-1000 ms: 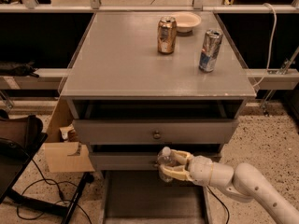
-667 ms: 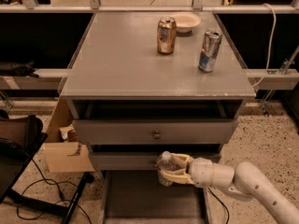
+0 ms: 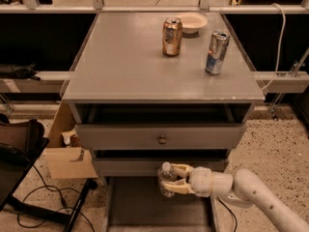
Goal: Place water bottle into bottom drawer
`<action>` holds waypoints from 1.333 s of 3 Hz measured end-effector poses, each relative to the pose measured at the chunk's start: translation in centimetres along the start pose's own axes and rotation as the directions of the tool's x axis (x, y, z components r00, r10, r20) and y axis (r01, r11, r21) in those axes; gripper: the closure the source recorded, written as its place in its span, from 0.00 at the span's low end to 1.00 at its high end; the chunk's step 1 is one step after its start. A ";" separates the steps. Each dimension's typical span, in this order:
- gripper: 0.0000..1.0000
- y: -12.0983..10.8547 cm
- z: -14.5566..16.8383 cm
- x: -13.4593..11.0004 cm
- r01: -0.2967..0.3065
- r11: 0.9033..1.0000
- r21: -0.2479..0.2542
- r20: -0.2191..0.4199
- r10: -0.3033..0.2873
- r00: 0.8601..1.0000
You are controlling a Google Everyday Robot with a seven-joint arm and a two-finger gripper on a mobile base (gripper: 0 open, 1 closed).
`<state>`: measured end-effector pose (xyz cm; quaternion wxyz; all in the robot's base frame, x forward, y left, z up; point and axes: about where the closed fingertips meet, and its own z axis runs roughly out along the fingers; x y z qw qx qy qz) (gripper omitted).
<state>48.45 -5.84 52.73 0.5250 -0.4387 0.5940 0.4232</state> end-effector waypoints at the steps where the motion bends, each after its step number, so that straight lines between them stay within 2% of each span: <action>1: 1.00 -0.7 2.2 7.6 -0.017 0.998 -0.065 -0.040 0.015 0.999; 2: 1.00 -1.7 3.2 13.0 -0.005 0.994 -0.110 -0.028 0.002 1.000; 3: 1.00 -2.2 3.5 16.6 0.005 0.991 -0.131 -0.003 -0.005 1.000; 4: 1.00 -1.1 4.0 19.8 -0.018 0.989 -0.147 0.014 0.020 1.000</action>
Offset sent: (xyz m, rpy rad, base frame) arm 0.0298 0.0109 -0.2019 -0.0040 -0.0100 0.1587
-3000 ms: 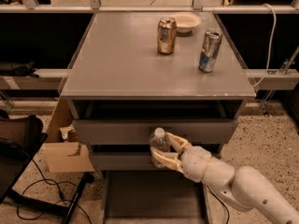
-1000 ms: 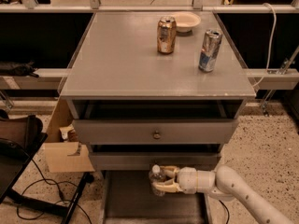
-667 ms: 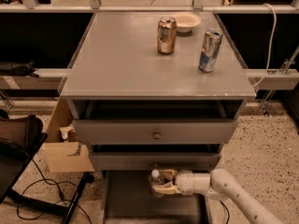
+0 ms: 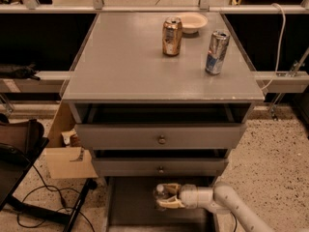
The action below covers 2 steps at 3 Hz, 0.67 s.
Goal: Place water bottle into bottom drawer
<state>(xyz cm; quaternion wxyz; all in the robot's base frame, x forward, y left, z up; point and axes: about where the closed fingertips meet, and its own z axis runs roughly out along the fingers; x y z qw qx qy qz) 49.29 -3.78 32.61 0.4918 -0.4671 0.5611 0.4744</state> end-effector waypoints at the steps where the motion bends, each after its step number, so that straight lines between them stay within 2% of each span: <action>1: 1.00 1.6 0.7 2.5 -0.019 1.000 -0.006 0.014 0.019 1.000; 2: 1.00 2.9 1.8 4.7 -0.036 0.999 -0.010 0.036 0.036 0.999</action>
Offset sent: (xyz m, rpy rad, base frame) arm -0.0467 0.0281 -0.0728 0.0659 0.0489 -0.0047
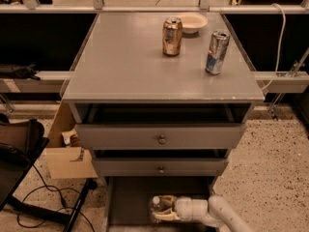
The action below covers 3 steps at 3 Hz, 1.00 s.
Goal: Place water bottle into bottom drawer
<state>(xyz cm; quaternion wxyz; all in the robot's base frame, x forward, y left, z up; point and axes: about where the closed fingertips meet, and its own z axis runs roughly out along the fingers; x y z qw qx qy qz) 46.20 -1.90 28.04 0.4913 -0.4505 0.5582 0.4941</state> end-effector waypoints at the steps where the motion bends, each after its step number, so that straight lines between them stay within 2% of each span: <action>1: 1.00 0.0 1.0 1.6 0.002 1.000 -0.014 0.012 -0.002 1.000; 3: 1.00 -1.1 1.5 3.1 0.034 0.999 -0.017 0.024 -0.034 0.999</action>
Offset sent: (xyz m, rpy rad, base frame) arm 0.0134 0.0110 -0.0317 0.0016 -0.0301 0.0208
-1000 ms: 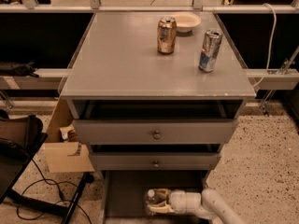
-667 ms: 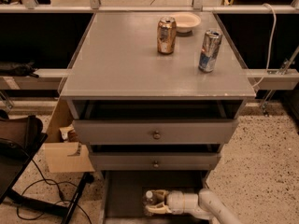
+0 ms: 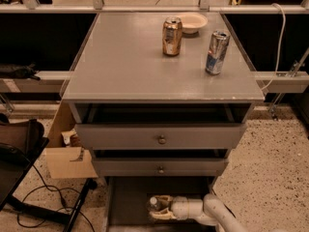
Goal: Place water bottle into bottom drawer
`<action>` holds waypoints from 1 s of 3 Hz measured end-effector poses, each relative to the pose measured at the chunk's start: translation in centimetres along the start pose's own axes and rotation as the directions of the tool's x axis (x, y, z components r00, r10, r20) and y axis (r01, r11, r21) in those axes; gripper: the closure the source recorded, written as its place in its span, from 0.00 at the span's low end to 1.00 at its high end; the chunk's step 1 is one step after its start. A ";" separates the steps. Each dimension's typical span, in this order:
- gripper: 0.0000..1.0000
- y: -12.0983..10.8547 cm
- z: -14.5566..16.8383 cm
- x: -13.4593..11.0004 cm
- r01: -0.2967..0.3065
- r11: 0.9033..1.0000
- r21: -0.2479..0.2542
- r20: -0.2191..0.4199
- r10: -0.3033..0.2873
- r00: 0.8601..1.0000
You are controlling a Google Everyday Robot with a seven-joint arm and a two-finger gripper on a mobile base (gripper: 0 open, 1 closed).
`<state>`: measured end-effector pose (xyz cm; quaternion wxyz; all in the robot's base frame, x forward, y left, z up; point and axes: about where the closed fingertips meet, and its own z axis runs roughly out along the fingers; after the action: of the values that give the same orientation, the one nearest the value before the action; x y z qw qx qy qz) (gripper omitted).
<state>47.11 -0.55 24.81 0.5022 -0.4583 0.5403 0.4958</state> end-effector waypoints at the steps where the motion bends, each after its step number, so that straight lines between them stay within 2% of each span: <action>1: 1.00 -0.2 -0.2 1.1 0.005 1.000 0.008 0.012 -0.005 1.000; 3: 0.50 -0.2 -0.2 1.2 0.005 1.000 0.009 0.013 -0.005 1.000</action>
Offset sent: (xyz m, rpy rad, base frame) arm 0.0008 -0.0018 -0.0101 0.0100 -0.0057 -0.0083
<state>47.21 -0.76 23.64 0.5089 -0.4544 0.5381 0.4950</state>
